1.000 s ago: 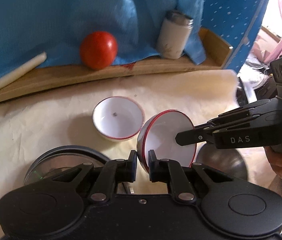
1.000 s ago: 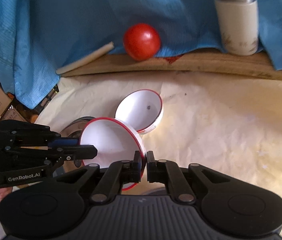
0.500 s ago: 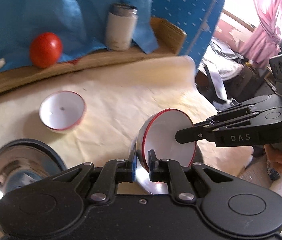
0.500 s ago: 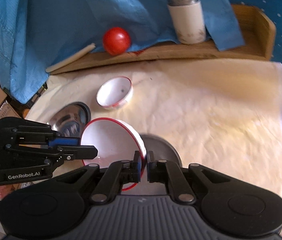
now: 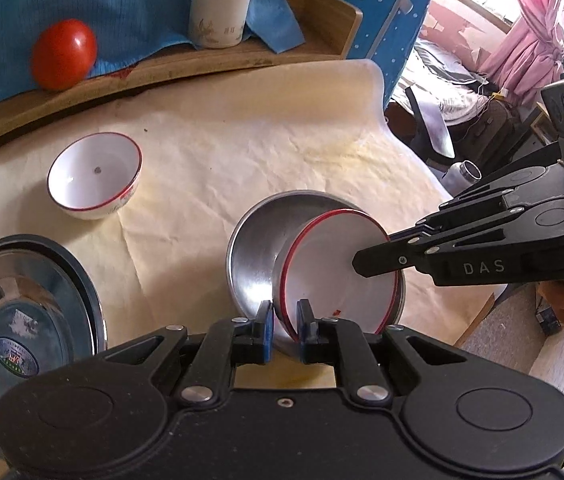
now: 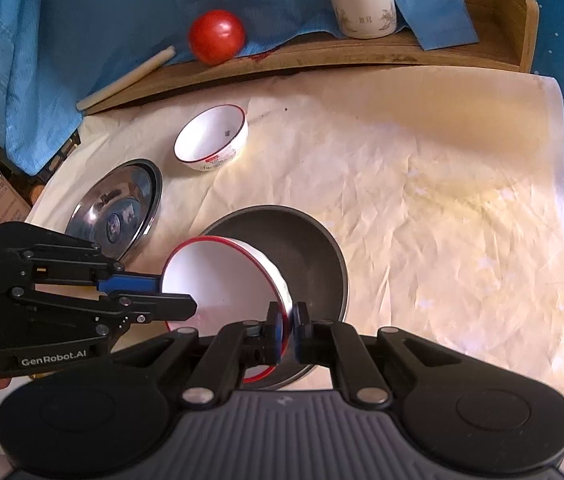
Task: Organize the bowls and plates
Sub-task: 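Carry the white bowl with both tools and lower it into the stainless bowl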
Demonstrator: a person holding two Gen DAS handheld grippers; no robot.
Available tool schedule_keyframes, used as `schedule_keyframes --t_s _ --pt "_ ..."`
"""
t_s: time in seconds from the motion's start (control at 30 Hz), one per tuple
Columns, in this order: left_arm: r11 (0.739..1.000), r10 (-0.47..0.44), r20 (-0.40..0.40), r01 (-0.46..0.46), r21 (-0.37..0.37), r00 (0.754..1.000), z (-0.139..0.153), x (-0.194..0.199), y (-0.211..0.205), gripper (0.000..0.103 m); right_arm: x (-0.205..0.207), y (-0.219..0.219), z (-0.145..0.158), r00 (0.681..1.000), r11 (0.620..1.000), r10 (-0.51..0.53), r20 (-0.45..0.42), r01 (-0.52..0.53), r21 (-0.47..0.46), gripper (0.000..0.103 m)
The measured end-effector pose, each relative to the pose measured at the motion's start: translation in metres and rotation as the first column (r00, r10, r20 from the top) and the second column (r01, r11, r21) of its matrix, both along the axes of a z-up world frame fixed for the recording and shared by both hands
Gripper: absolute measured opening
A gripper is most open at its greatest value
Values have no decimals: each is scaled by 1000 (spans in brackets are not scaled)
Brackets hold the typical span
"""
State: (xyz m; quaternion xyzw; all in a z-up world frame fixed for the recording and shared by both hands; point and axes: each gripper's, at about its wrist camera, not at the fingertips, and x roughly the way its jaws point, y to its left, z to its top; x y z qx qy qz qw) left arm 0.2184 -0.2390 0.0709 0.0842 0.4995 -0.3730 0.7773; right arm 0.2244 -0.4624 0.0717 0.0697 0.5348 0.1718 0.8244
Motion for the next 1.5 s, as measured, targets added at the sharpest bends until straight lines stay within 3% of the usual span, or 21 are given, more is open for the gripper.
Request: schedule_keyframes --t_s 0.67,0.87,1.2,1.37,1.5 --pt "1000 -9 -45 11 27 999 -14 11 -15 14 20 -4 -12 999 1000 5 -48 -6 -19 10" --pt "1000 8 -33 -7 15 999 -11 16 -14 20 25 -4 -10 999 1000 5 -37 -5 -20 17" --pt "1000 27 -26 -27 -10 999 -6 22 -6 20 28 -2 -11 999 1000 3 -34 -3 -26 19" --pt "998 44 -15 -45 -41 999 2 25 0 27 27 -2 -9 1000 1000 1 -26 -1 -23 22" --pt "995 73 4 -73 -63 997 8 28 8 39 24 -2 -3 1000 1000 6 -5 -6 -14 34"
